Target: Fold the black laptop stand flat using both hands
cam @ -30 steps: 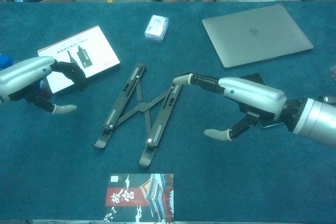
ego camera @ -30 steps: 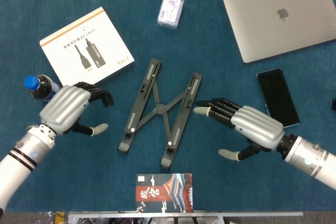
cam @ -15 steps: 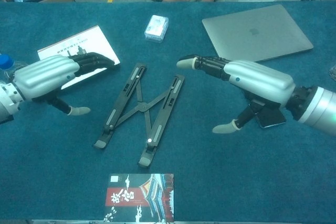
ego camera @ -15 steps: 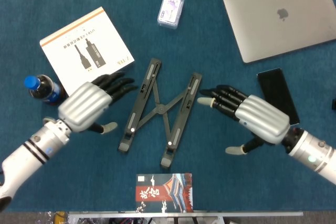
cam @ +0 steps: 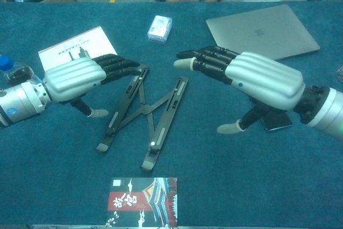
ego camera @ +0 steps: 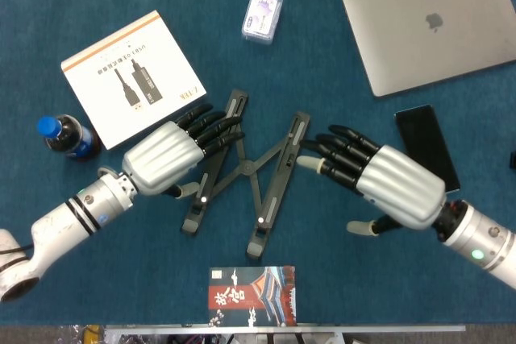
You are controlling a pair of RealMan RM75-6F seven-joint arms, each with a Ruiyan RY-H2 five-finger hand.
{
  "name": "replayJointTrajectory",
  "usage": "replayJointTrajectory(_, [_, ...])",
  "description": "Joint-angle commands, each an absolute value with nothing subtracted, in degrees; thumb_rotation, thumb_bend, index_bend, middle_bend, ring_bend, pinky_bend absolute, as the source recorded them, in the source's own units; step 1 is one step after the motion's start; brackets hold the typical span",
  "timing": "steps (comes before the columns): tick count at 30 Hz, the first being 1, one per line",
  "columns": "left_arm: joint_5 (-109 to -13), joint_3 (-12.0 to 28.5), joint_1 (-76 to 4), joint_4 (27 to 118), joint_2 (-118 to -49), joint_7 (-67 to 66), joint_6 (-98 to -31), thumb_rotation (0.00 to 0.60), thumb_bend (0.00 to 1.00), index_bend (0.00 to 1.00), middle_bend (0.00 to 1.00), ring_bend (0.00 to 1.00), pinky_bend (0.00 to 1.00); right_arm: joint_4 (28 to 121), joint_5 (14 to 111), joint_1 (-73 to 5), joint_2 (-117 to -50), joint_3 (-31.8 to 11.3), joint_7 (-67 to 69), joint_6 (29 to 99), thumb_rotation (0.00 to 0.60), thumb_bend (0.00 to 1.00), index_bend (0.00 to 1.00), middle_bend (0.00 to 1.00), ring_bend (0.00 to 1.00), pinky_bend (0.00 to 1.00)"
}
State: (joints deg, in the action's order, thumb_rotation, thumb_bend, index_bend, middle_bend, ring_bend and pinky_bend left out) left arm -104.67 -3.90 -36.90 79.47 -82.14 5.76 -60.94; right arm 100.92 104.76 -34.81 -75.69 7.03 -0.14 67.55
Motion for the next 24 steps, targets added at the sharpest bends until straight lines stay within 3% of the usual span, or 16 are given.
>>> replayJointTrajectory(1, [-105.62,-4.28,-38.28,76.40,-83.46,6.25,-60.94,0.600,0.21,0.00,0.00,0.00,0.00,99.18,106.40,-34.32,-77.65,6.86,-3.87,67.43,0.600,0.05,0.00,0.00,0.00,0.00])
replayJointTrajectory(24, [-106.48,-7.55,-40.93,61.42,-89.25,10.23,-63.00,0.600,0.21,0.00,0.00,0.00,0.00,90.71,105.42,-32.81,-87.29,3.75,-14.14,66.31,0.600,0.04,0.00,0.00,0.00,0.00])
